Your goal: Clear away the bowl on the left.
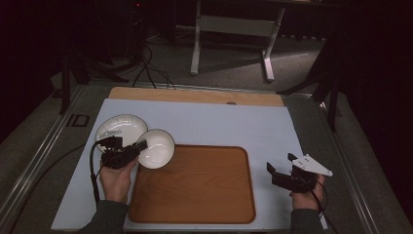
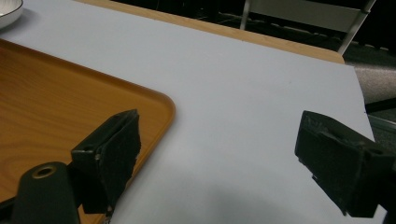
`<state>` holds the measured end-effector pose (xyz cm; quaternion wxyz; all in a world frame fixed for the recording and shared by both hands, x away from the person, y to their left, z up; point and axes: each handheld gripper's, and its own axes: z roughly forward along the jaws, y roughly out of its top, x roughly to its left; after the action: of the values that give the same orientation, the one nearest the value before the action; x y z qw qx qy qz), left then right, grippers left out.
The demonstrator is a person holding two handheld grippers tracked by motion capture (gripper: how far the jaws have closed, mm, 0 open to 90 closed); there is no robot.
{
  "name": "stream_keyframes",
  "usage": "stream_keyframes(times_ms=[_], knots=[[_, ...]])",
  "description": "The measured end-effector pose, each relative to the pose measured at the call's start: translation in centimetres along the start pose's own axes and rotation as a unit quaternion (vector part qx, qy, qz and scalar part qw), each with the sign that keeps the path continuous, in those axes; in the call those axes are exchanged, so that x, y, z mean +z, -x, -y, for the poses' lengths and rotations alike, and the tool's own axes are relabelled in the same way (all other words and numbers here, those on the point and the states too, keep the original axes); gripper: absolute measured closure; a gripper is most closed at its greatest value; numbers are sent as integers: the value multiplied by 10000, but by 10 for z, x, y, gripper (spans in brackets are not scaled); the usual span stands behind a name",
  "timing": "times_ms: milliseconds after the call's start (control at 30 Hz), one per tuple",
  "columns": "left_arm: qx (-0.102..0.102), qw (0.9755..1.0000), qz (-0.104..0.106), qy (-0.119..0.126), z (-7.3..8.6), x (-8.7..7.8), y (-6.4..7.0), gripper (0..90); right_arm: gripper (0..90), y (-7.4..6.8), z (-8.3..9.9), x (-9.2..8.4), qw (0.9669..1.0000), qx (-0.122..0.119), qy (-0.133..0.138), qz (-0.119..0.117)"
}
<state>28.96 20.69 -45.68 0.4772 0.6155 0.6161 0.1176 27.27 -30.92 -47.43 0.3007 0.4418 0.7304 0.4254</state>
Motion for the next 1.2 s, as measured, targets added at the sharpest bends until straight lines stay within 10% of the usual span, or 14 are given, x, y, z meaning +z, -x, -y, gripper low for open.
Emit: stream_keyframes(times_ms=[1200], knots=[[354,9983,286,-370,12,23,31,801,137,-1,0,0,10000,-28,-13,-28]])
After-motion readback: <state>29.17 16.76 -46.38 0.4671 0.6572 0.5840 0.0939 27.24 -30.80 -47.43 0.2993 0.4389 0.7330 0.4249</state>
